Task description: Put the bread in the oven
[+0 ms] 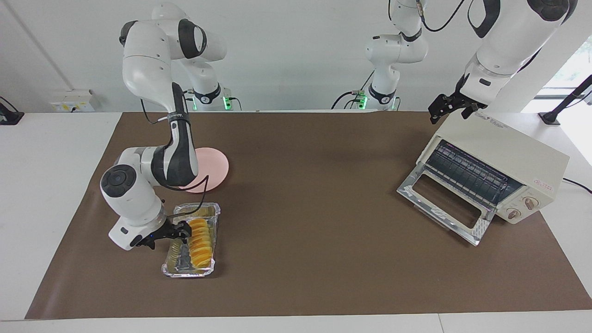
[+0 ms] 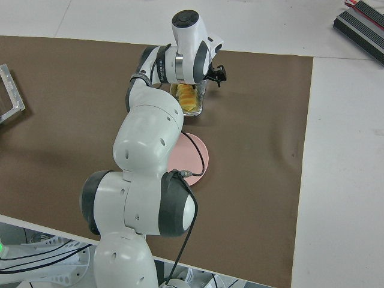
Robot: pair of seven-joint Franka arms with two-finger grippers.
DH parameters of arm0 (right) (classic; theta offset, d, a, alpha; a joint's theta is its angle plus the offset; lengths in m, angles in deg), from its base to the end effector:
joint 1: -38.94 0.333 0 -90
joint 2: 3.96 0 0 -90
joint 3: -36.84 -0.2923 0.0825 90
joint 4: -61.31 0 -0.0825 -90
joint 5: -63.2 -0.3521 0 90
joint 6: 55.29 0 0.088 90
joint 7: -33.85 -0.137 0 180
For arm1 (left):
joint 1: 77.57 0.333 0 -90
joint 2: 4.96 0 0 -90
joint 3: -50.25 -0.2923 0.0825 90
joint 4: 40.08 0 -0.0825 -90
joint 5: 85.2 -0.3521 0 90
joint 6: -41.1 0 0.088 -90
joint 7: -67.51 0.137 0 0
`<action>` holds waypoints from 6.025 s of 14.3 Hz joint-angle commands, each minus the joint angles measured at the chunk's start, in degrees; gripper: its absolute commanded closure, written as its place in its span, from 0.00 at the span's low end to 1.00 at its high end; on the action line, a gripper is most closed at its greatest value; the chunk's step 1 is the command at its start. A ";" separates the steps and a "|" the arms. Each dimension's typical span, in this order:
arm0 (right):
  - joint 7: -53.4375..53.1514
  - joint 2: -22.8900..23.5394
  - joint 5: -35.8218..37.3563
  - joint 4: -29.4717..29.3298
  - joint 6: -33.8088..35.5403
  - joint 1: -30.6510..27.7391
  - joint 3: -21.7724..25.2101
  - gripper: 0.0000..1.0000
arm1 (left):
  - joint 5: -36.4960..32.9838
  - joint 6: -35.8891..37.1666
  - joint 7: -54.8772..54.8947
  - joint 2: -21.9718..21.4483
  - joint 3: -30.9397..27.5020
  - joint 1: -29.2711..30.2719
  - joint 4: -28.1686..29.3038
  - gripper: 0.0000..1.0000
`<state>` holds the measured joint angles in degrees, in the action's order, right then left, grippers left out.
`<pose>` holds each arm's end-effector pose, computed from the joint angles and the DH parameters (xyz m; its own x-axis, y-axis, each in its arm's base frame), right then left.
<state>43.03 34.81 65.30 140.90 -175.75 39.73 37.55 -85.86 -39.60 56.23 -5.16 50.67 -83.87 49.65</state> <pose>0.6894 -0.0003 0.2810 0.9828 0.1821 0.0294 0.1806 -0.9825 0.0453 0.4956 -0.0567 0.5621 0.9855 0.0827 -0.1483 0.0773 -0.9961 -0.0413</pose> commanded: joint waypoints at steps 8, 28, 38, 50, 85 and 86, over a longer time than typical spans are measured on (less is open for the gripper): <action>0.75 -2.74 0.10 3.56 -1.27 0.44 0.08 1.00 | 0.75 -0.07 0.03 -1.47 0.12 0.50 1.59 0.00; -32.98 -5.11 -10.10 -9.29 19.67 20.02 -1.94 1.00 | 0.75 -0.07 -0.06 -1.47 0.12 0.50 1.59 0.00; -36.44 -8.36 -15.72 9.00 -0.39 30.23 -1.94 1.00 | 0.75 -0.07 -0.06 -1.47 0.12 0.50 1.59 0.00; -40.29 -11.09 -15.38 12.19 -0.51 30.06 -0.80 0.00 | 0.75 -0.07 0.03 -1.55 0.12 0.50 1.59 0.00; 7.17 -40.36 -0.52 11.64 33.97 -7.65 -0.71 0.00 | 2.42 -4.96 -12.00 29.21 2.31 -19.97 -26.29 0.00; 7.08 -40.44 -0.52 12.17 34.06 -7.65 -0.80 0.00 | 2.25 -8.99 -13.23 28.95 2.31 -20.41 -23.23 0.00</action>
<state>49.11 -4.81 64.31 152.19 -141.94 33.32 38.08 -84.08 -43.48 45.11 23.50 53.94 -102.77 23.40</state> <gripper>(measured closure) 0.000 0.000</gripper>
